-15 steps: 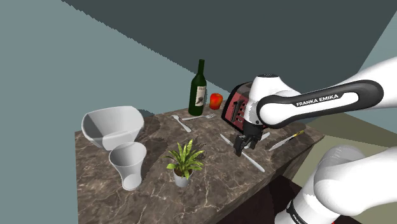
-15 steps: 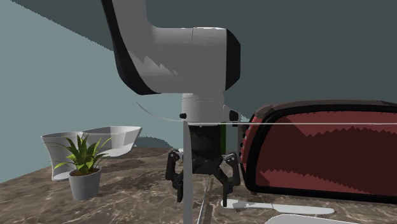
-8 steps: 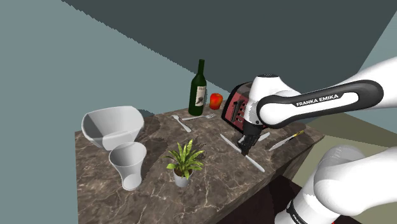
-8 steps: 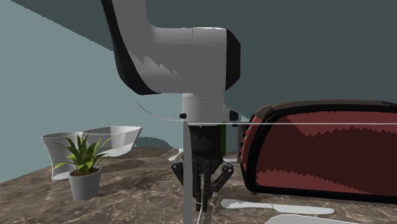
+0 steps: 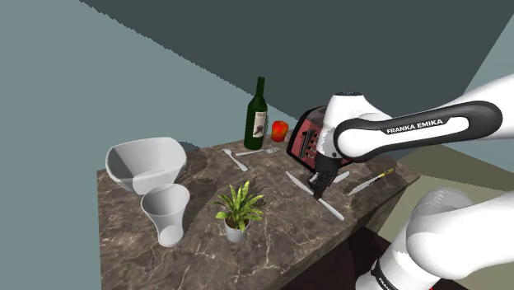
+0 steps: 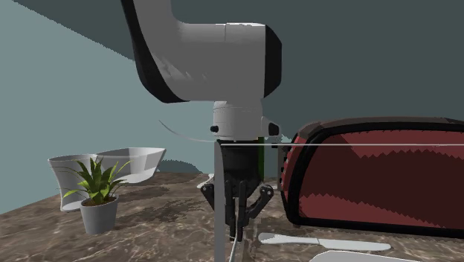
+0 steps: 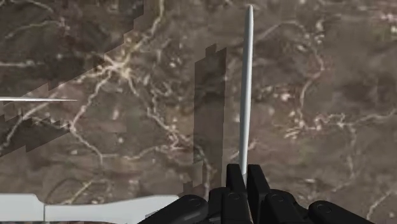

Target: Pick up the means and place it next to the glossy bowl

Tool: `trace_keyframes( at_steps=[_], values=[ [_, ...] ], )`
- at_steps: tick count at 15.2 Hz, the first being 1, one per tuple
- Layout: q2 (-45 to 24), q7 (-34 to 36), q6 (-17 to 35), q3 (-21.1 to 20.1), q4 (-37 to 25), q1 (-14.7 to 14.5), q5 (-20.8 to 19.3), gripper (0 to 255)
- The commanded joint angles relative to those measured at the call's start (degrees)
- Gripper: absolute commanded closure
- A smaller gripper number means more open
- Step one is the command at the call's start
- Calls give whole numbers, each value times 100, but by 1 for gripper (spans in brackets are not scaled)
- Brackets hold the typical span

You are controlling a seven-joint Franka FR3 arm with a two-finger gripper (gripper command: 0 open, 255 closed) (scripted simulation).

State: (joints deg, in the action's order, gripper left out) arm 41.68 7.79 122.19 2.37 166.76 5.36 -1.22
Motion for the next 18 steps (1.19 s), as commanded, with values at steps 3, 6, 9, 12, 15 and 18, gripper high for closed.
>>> trace_keyframes(
  at_steps=[3,6,9,12,15,18],
  values=[
    [207,14,-410,-18,-201,-9,13,255],
    [329,16,-705,-25,-373,-11,18,255],
    [428,18,-987,-31,-557,-12,23,255],
    [507,20,-1258,-37,-749,-14,28,255],
    [565,22,-1519,-42,-951,-16,32,255],
    [607,23,-1770,-48,-1161,-18,37,255]
  ],
)
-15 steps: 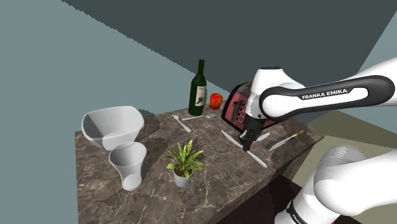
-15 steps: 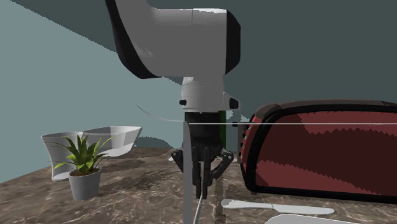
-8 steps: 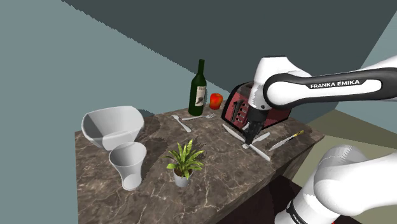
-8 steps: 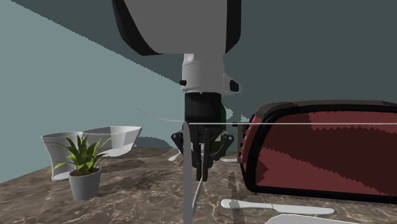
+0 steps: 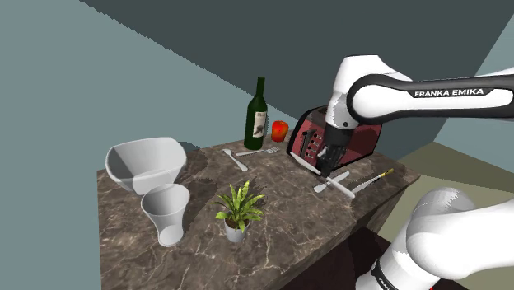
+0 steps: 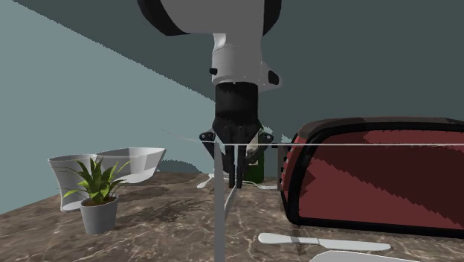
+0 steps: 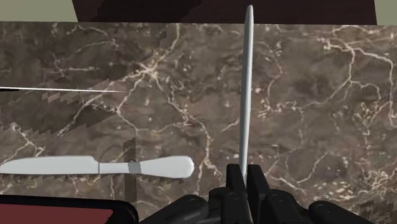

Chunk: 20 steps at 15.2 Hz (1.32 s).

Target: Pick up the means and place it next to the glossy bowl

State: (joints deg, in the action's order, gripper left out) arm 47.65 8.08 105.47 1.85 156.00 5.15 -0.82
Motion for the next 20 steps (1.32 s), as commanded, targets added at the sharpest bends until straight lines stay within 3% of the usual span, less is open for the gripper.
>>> trace_keyframes(
  at_steps=[1,16,20],
  values=[
    [20,-6,-179,3,-157,3,-2,255],
    [-15,0,-1321,-19,-1333,-8,18,255],
    [-654,223,-1071,-221,-1724,-110,177,255]
  ],
)
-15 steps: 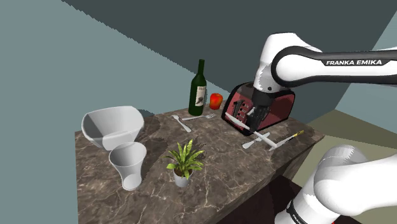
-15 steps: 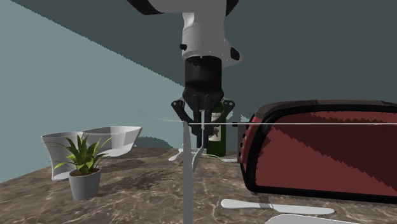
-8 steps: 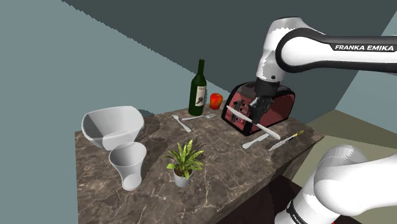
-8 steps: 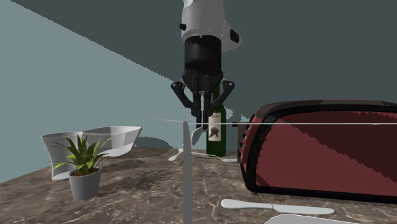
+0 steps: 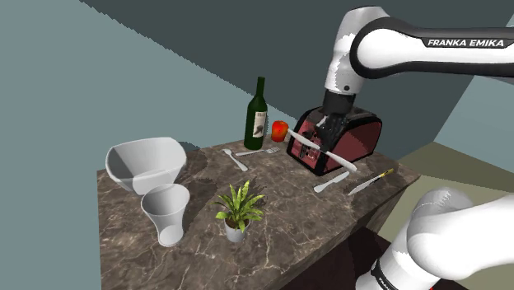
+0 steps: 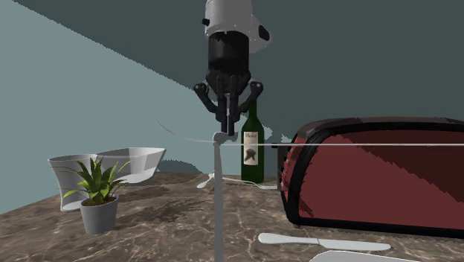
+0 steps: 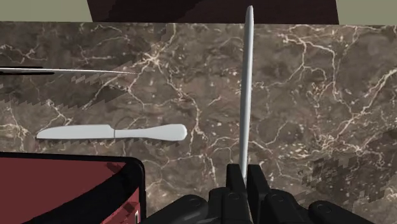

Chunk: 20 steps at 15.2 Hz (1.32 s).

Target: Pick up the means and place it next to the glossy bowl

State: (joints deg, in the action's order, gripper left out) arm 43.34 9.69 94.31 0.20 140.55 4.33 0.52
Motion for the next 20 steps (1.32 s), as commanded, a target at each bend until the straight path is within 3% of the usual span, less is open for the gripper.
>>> trace_keyframes(
  at_steps=[1,11,20],
  values=[
    [-436,134,122,-119,-316,-56,86,255],
    [-2570,831,550,-680,-2043,-249,264,255],
    [-4579,1475,367,-1045,-4234,-446,45,255]
  ],
)
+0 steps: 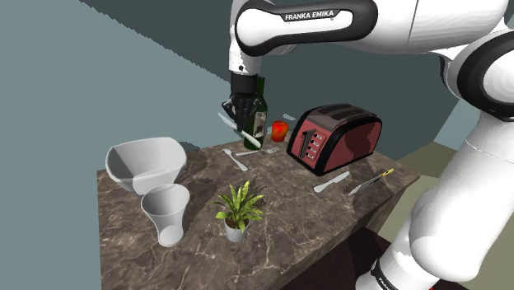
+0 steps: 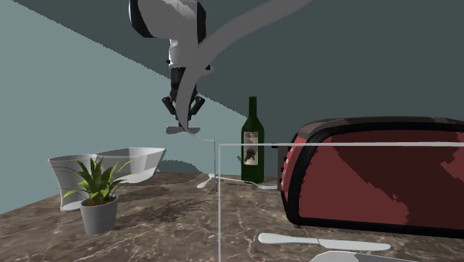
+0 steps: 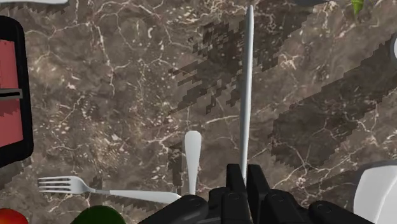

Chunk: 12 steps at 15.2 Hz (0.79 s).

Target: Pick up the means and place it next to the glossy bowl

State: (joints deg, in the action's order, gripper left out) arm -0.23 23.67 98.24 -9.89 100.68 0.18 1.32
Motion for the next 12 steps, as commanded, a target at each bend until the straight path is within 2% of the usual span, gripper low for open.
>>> trace_keyframes(
  at_steps=[1,3,12],
  values=[
    [-461,147,-86,-65,-543,-67,-77,255],
    [-928,275,-225,-111,-1143,-145,-165,255],
    [-927,263,469,-100,-448,-140,-164,255]
  ],
)
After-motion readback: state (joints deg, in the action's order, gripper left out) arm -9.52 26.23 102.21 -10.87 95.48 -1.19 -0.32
